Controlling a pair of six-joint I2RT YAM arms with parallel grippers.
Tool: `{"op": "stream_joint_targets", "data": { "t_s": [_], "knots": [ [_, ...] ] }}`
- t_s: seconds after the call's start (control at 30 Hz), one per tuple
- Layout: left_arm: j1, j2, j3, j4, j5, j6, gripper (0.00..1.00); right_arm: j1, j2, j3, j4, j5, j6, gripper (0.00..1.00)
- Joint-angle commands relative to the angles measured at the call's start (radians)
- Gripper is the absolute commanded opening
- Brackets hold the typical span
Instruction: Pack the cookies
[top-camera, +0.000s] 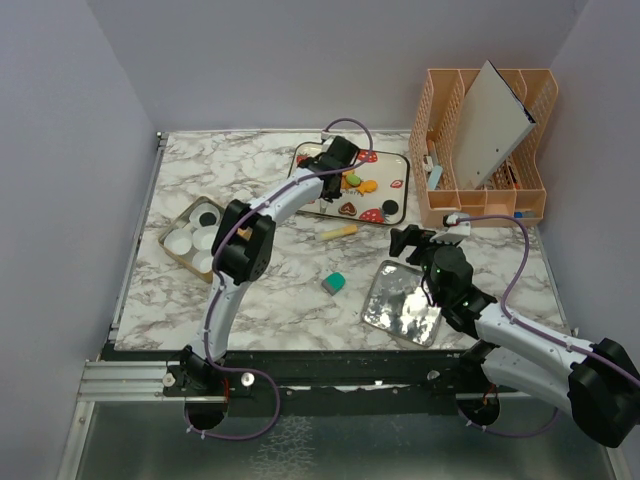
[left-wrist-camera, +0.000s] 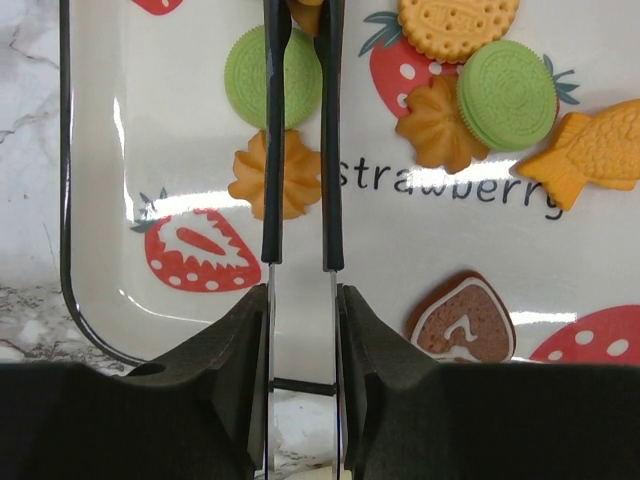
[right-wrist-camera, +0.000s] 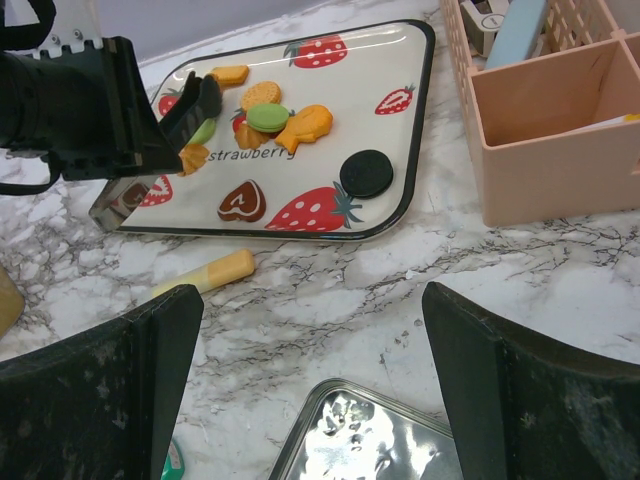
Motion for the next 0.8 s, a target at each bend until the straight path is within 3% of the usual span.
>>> {"op": "stream_joint_targets", "data": {
  "t_s": [0.0,0.3,0.77],
  "knots": [
    [-0.007,-0.125,-0.042,-0.011,-0.005,0.004,0.2,-0.004,0.005,-0.01,0.021,0.02,0.007,1.0],
    [-0.006,-0.277,-0.162,-0.011,0.053,-0.004,0.03,-0.004,-0.001,-0.009,0.018,0.019,0.006,1.0],
    [0.005,-0.622,-0.515,-0.015,0.175,-0.066,0.0,-0.004,-0.021,-0.01,0.013,0.016,0.007,1.0]
  ]
}}
